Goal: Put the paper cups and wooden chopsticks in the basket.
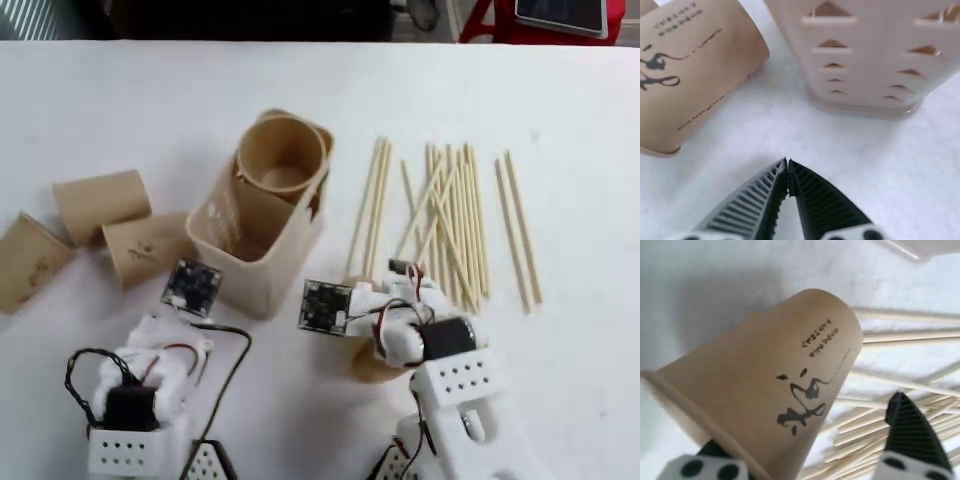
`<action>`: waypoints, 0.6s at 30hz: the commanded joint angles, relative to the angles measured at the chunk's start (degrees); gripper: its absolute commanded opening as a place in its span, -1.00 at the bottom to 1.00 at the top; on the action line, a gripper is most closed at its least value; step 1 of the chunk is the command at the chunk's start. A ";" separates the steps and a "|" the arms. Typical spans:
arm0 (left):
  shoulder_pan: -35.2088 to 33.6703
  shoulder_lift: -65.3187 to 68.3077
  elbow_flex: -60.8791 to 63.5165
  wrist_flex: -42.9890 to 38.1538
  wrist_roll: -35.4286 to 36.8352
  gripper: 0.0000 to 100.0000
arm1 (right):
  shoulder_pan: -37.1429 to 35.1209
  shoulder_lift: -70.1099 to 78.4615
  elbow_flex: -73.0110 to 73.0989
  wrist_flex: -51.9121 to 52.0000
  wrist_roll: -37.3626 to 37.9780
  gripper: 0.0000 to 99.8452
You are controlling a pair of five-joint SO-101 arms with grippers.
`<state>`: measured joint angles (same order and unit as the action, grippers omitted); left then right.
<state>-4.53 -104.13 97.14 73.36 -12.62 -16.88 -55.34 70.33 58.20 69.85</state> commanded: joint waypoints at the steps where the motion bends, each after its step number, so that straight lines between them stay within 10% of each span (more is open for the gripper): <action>1: 0.57 -0.40 -0.09 0.35 -0.26 -0.95 | 0.84 0.84 0.70 -3.03 -2.37 -0.78; 18: 0.57 -0.40 -0.09 0.35 -0.26 -0.95 | 8.75 0.84 -34.99 27.03 -21.63 -0.97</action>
<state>-4.53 -104.13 97.14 73.36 -12.62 -8.53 -54.20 45.45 77.10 49.54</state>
